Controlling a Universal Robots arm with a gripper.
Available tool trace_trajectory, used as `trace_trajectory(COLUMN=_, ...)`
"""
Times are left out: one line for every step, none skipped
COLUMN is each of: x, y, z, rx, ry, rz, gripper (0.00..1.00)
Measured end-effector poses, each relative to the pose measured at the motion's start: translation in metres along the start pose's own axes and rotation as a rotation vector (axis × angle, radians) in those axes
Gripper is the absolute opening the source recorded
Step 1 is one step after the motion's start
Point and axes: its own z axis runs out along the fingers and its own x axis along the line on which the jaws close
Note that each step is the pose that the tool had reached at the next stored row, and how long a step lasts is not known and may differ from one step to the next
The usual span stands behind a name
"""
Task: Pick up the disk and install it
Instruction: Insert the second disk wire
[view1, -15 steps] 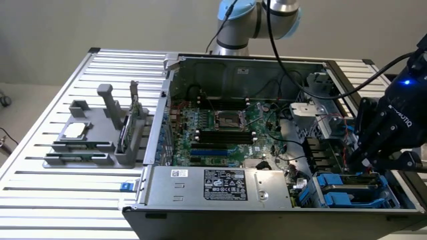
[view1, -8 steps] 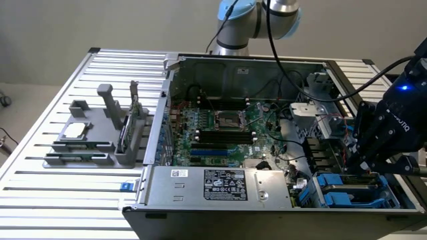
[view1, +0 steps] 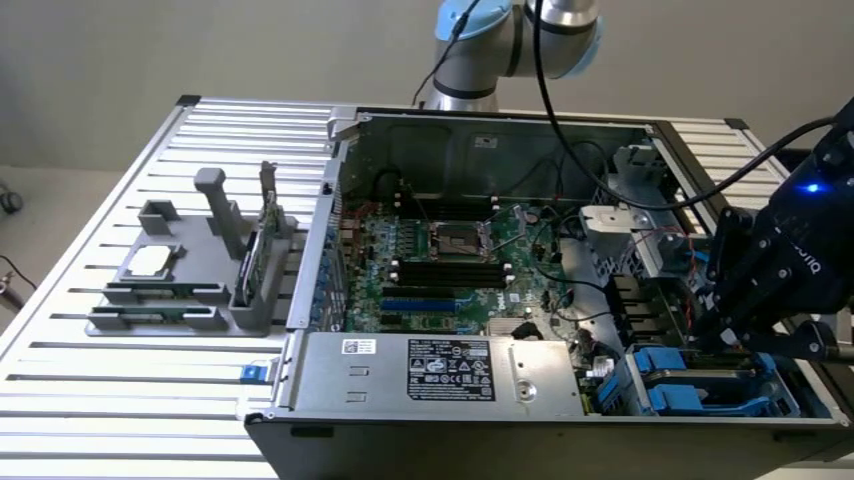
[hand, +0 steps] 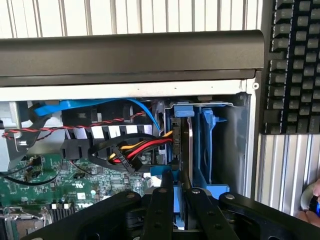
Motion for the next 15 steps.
trace_trajectory(x=-0.0002, y=0.0001, z=0.0004, rx=-0.002, ry=0.0042, rz=-0.001, gripper=0.16)
trace_trajectory(x=-0.0002, y=0.0001, z=0.0009, rx=-0.0041, ry=0.0071, rz=-0.002, gripper=0.16)
trace_trajectory(x=-0.0004, y=0.0002, z=0.0013, rx=-0.0054, ry=0.0088, rz=-0.003, gripper=0.16)
trace_trajectory(x=-0.0009, y=0.0003, z=0.0017, rx=-0.0059, ry=0.0095, rz=-0.004, gripper=0.16)
trace_trajectory(x=-0.0015, y=0.0003, z=0.0021, rx=-0.0061, ry=0.0101, rz=-0.004, gripper=0.16)
trace_trajectory(x=-0.0019, y=0.0003, z=0.0025, rx=-0.0063, ry=0.0104, rz=-0.005, gripper=0.16)
trace_trajectory(x=-0.0022, y=0.0004, z=0.0029, rx=-0.0063, ry=0.0105, rz=-0.005, gripper=0.16)
trace_trajectory(x=-0.0025, y=0.0004, z=0.0033, rx=-0.0063, ry=0.0106, rz=-0.006, gripper=0.16)
trace_trajectory(x=-0.0027, y=0.0004, z=0.0037, rx=-0.0064, ry=0.0106, rz=-0.006, gripper=0.16)
trace_trajectory(x=-0.0029, y=0.0005, z=0.0041, rx=-0.0066, ry=0.0106, rz=-0.007, gripper=0.16)
trace_trajectory(x=-0.003, y=0.0005, z=0.0045, rx=-0.0068, ry=0.0107, rz=-0.007, gripper=0.16)
trace_trajectory(x=-0.003, y=0.0006, z=0.005, rx=-0.0069, ry=0.0109, rz=-0.008, gripper=0.16)
trace_trajectory(x=-0.0031, y=0.0006, z=0.0055, rx=-0.0071, ry=0.011, rz=-0.009, gripper=0.16)
trace_trajectory(x=-0.0032, y=0.0006, z=0.0059, rx=-0.0073, ry=0.011, rz=-0.01, gripper=0.16)
trace_trajectory(x=-0.0032, y=0.0007, z=0.0063, rx=-0.0074, ry=0.011, rz=-0.011, gripper=0.16)
